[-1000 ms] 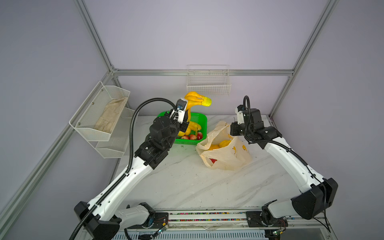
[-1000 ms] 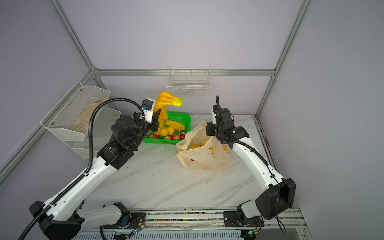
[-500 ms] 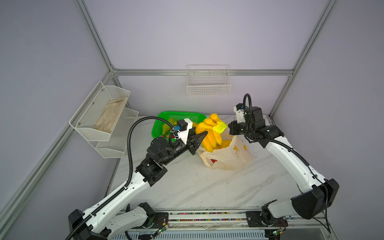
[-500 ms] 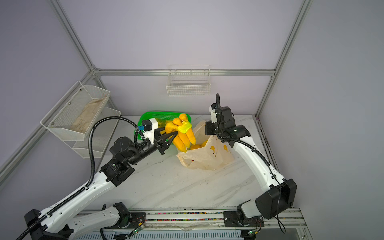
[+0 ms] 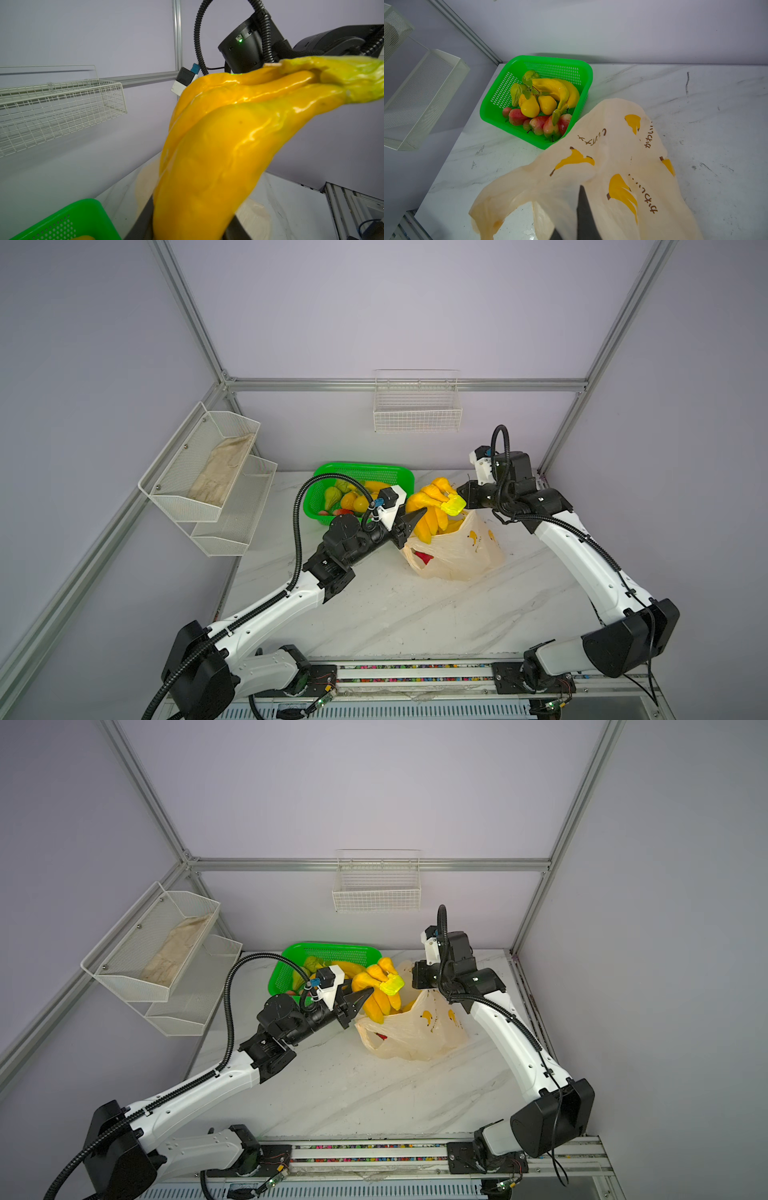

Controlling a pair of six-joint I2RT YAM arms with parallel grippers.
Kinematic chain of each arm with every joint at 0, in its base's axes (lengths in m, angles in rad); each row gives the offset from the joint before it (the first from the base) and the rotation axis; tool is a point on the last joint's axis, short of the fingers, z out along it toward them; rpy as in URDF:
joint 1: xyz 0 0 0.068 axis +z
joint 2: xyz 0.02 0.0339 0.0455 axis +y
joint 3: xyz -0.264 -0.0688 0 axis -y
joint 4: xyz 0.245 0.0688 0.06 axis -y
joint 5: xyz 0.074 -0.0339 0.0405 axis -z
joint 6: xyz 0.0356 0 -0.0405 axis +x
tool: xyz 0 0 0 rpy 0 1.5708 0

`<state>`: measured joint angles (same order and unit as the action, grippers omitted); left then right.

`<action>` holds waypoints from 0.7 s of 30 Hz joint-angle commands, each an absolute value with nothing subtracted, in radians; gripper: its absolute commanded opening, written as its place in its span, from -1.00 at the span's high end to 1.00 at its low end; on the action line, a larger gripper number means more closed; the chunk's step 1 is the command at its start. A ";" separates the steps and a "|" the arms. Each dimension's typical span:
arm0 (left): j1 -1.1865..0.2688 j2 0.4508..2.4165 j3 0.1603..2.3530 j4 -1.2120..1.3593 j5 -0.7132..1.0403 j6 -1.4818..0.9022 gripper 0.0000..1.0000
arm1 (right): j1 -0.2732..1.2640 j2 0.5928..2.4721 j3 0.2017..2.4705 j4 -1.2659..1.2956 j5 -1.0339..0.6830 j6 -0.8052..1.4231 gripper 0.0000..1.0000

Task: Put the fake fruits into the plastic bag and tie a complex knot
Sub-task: 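Lift the banana bunch with the left gripper and carry it into the bag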

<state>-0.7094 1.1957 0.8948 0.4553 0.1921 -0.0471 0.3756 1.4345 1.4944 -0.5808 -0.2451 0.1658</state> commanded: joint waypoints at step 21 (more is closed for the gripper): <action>-0.705 1.347 0.764 0.788 0.246 0.122 0.69 | 0.307 1.383 1.486 -0.589 -0.435 0.170 1.00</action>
